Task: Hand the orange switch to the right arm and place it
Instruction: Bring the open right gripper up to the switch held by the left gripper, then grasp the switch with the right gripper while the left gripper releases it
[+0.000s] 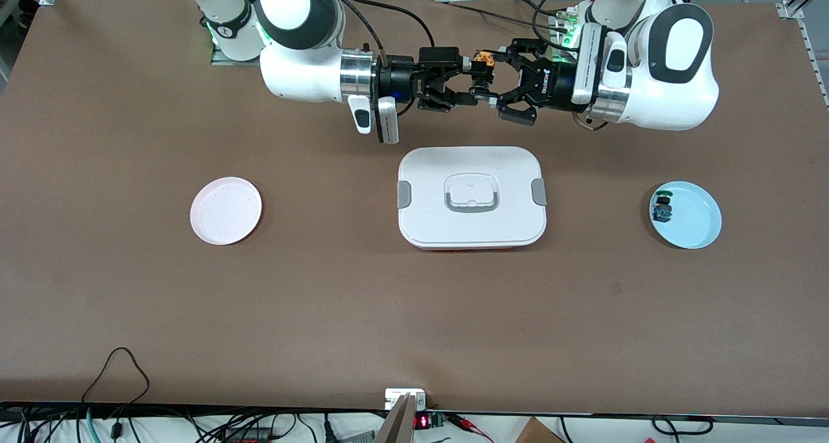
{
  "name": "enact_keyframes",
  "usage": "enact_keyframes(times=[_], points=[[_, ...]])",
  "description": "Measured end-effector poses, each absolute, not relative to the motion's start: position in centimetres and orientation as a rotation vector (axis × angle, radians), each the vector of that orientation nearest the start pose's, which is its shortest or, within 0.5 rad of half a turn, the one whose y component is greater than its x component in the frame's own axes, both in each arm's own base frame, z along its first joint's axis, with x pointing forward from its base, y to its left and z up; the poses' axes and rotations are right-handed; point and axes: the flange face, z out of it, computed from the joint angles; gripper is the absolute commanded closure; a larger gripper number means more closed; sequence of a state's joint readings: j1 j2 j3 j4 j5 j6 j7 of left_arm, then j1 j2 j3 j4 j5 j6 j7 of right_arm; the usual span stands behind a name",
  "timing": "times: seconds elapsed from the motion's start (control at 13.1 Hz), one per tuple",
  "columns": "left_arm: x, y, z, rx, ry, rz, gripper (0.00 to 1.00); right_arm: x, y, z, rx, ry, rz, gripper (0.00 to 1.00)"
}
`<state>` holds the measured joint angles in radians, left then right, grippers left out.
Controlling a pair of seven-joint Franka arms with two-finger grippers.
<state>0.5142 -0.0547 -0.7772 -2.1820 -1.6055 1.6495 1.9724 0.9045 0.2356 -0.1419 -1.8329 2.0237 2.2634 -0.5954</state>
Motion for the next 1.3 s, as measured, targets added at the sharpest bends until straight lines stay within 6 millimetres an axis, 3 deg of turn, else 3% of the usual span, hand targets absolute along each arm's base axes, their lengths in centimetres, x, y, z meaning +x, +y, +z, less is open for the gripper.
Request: enact_keyframes(times=[0.15, 0.3, 0.38, 0.61, 0.91, 0.99, 1.07, 1.3], points=[[47.5, -23.6, 46.0, 1.201, -1.212, 0.932, 1.00, 45.3, 47.4, 45.6, -1.600, 0.063, -0.003, 0.29], [47.5, -23.6, 46.0, 1.201, -1.211, 0.933, 0.99, 45.0, 47.7, 45.7, -1.604, 0.056, -0.013, 0.59], [47.6, -23.6, 46.1, 1.201, -1.210, 0.934, 0.99, 44.6, 47.9, 45.8, -1.619, 0.053, -0.036, 0.68], [47.5, -23.7, 46.0, 1.195, -1.212, 0.937, 0.99, 42.5, 48.9, 46.9, -1.653, 0.078, -0.080, 0.79], [47.5, -23.8, 46.1, 1.189, -1.215, 0.940, 0.97, 42.4, 48.8, 47.1, -1.654, 0.084, -0.083, 0.83], [47.5, -23.8, 46.1, 1.189, -1.214, 0.940, 0.75, 42.4, 48.8, 47.1, -1.654, 0.084, -0.083, 0.84], [47.5, -23.8, 46.2, 1.189, -1.214, 0.941, 0.01, 42.4, 48.8, 47.1, -1.654, 0.084, -0.083, 0.86], [47.6, -23.7, 46.0, 1.202, -1.189, 0.924, 0.00, 42.3, 48.8, 47.0, -1.656, 0.075, -0.091, 0.92]])
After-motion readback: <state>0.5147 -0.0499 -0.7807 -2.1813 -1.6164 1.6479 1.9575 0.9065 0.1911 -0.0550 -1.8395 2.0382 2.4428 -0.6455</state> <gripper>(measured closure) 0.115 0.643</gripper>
